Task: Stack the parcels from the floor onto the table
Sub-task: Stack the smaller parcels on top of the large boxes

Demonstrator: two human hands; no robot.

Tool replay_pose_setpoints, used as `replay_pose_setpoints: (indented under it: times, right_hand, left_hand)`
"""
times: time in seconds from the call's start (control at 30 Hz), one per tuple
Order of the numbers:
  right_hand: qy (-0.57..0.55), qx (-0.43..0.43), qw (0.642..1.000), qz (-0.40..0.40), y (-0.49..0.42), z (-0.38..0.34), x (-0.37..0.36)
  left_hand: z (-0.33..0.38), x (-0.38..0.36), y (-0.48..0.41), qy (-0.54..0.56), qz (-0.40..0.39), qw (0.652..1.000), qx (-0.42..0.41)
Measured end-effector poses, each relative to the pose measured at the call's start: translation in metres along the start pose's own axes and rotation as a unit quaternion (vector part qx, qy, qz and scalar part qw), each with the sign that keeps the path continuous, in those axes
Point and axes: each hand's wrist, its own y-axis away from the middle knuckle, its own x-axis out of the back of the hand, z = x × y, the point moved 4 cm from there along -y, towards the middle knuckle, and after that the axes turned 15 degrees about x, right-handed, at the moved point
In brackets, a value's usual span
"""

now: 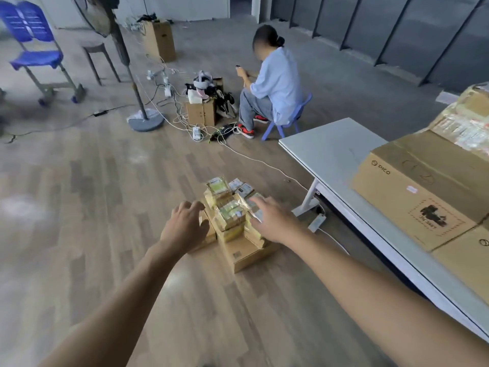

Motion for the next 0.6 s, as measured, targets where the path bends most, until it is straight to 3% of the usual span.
replay_pose_setpoints:
  times: [0.27,0.6]
  right_hand:
    - [-0.017,0.011,1.000,-0.023,-0.095,-0.048,-0.033]
    - [-0.089,-0.040,0.993,-0.063,-0.248,-0.011,-0.112]
  left_hand:
    - [-0.084,0.018,-0.070,0.000,-0.036,0.999,0.033]
    - [-0.116,0.005,-0.230,-0.070,-0.080,0.994,0.035]
